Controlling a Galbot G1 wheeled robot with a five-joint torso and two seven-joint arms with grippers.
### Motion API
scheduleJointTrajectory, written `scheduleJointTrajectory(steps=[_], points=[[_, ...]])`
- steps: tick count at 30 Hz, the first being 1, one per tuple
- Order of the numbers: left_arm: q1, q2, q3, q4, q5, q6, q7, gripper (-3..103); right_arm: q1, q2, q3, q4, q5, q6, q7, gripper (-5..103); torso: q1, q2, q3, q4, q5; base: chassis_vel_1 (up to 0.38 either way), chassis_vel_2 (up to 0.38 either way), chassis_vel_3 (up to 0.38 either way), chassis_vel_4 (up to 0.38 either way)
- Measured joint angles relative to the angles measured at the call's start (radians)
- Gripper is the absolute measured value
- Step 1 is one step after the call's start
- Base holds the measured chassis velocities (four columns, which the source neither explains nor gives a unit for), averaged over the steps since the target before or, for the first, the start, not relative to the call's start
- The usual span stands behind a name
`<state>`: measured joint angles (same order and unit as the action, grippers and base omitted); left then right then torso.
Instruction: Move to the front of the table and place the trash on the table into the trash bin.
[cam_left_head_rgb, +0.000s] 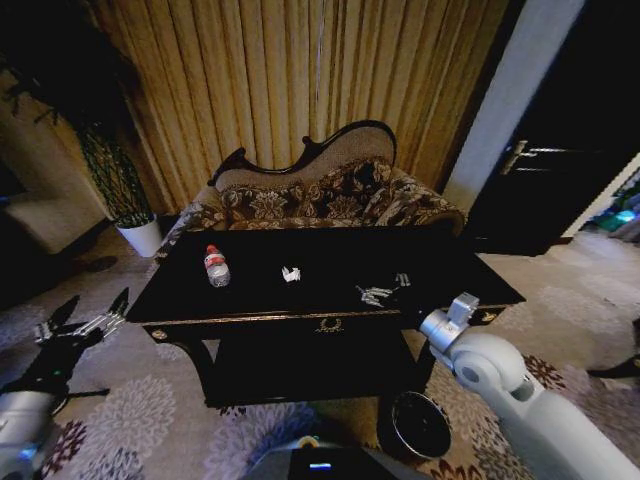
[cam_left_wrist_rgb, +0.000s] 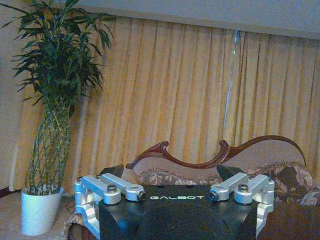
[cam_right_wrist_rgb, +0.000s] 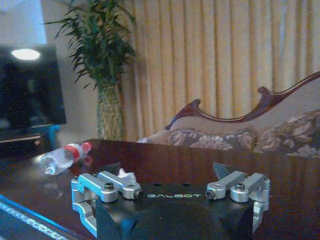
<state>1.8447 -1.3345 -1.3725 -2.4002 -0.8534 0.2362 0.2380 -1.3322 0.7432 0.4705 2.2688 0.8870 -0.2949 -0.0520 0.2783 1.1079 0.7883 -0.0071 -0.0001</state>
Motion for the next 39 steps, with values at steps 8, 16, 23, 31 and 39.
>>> scheduleJointTrajectory(steps=[8,16,23,31,39], points=[[0.006,-0.016,0.001,-0.004,0.019,0.001,0.000,100,0.127,-0.088,-0.126,-0.049,0.063,0.001,0.006,100,0.000,0.000,0.000,0.0000,0.0002,0.000,0.000,0.000,0.000],[0.007,-0.022,-0.005,-0.005,0.020,0.001,0.010,100,0.243,-0.158,-0.209,-0.071,0.119,0.002,0.005,100,0.000,0.000,0.000,-0.0002,0.0001,0.000,0.000,0.000,0.000],[0.005,-0.029,-0.003,-0.009,0.023,0.001,0.011,100,0.377,-0.181,-0.305,-0.100,0.155,0.002,0.008,100,0.000,0.000,0.000,0.0000,-0.0001,0.000,0.000,0.000,0.000],[0.007,-0.028,-0.010,-0.006,0.022,0.001,0.011,100,0.502,-0.174,-0.456,-0.127,0.184,-0.007,0.031,100,0.000,0.000,0.000,0.0000,0.0000,0.000,0.000,0.000,0.000],[0.004,-0.032,-0.010,-0.006,0.022,0.001,0.011,100,0.585,-0.146,-0.546,-0.162,0.188,-0.015,0.052,100,0.000,0.000,0.000,-0.0001,0.0000,0.000,0.000,0.000,0.000]])
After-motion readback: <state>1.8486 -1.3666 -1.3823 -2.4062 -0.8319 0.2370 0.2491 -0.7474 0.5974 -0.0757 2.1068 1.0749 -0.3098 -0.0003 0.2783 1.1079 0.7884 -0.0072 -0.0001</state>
